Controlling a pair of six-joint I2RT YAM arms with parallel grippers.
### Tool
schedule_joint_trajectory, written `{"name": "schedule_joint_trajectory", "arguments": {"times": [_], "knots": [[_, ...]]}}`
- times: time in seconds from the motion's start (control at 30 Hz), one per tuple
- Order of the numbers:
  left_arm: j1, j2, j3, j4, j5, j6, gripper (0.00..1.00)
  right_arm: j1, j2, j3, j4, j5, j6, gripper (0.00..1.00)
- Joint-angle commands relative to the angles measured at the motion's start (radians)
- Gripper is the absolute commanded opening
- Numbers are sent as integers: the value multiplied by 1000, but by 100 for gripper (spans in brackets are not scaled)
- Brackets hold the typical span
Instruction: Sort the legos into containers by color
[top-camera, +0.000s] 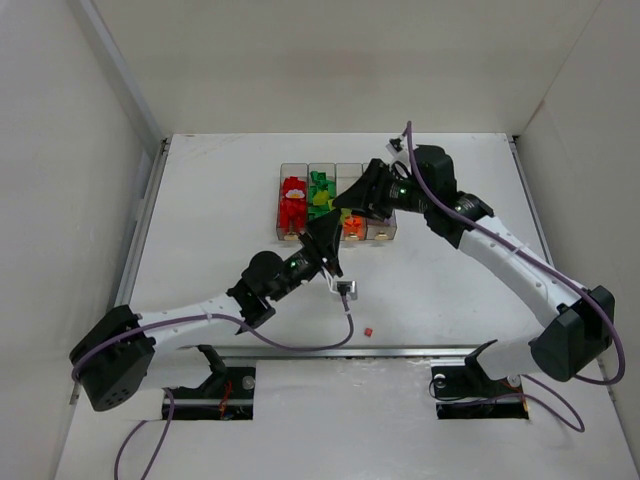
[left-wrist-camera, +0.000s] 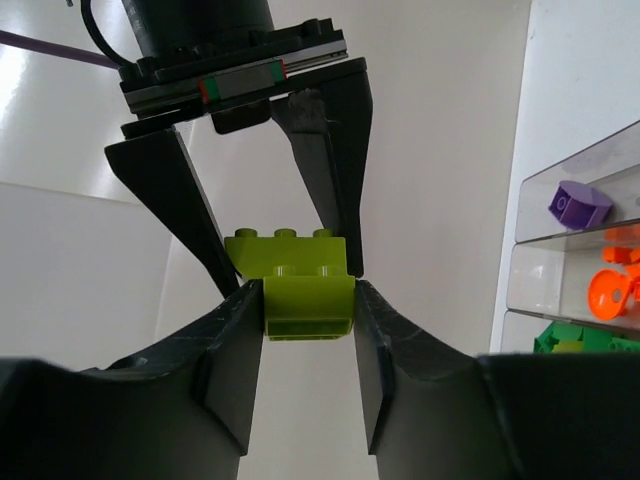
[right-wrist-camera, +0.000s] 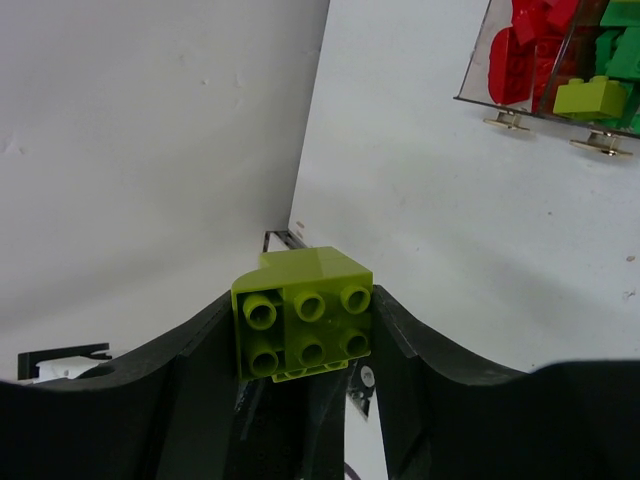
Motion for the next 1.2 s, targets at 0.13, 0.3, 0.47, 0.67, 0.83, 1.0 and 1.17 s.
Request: {"name": "schedule_joint_trajectory", "arguments": {"times": [0.13, 0.3, 0.47, 0.67, 0.83, 1.0, 1.17], "knots": [[-11, 4, 56, 74, -50, -13, 0, 18, -5, 6, 64, -38, 6, 0], [-11, -35, 66, -59, -129, -46, 0, -18, -32, -29, 33, -28, -19, 0], [55, -117, 105, -309, -130, -209, 0, -141, -91, -66, -119, 90, -109, 0], [119, -106, 144, -408, -32, -365, 0, -202, -120, -99, -128, 133, -118, 0], [237, 131, 386, -700, 171, -683, 0, -202, -78, -89, -128, 135, -138, 0], [354, 285, 503, -650, 194, -884, 0, -202, -78, -68, -146, 178, -167, 0], [434, 434, 650, -814, 277, -884, 2, -202, -89, -48, -165, 213, -189, 0]]}}
